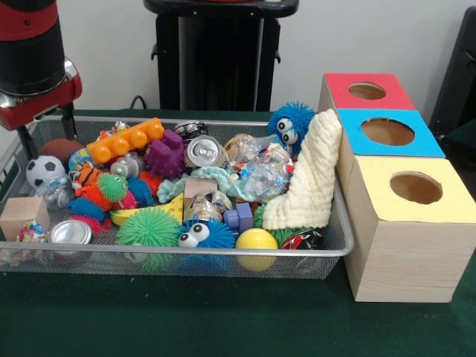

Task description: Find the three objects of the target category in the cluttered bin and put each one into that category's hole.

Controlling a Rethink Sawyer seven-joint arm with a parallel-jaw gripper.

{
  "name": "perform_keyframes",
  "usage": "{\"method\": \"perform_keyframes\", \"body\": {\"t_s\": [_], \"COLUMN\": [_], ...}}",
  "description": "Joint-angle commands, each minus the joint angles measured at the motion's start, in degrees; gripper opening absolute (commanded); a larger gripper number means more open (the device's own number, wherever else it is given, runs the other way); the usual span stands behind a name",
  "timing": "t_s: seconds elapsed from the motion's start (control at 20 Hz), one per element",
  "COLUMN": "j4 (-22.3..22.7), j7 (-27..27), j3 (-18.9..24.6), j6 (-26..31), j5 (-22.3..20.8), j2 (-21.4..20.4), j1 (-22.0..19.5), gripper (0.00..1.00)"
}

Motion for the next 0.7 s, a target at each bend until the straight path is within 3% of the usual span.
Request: {"method": "perform_keyframes", "body": {"t_s": [0.05, 0.2, 0.7], "j4": [-0.63, 0.5, 3.05], "j7": [-19.59, -21.29, -23.54], "j3": [-2.8, -2.38, 1.26], "j6": [4.99, 4.69, -2.88], "j5": [-6.97, -7.96, -5.31], "j2": [2.55, 2.69, 6.4], "j1": [0.86, 0.99, -1.82], "gripper": [1.0, 1.0, 1.0]}}
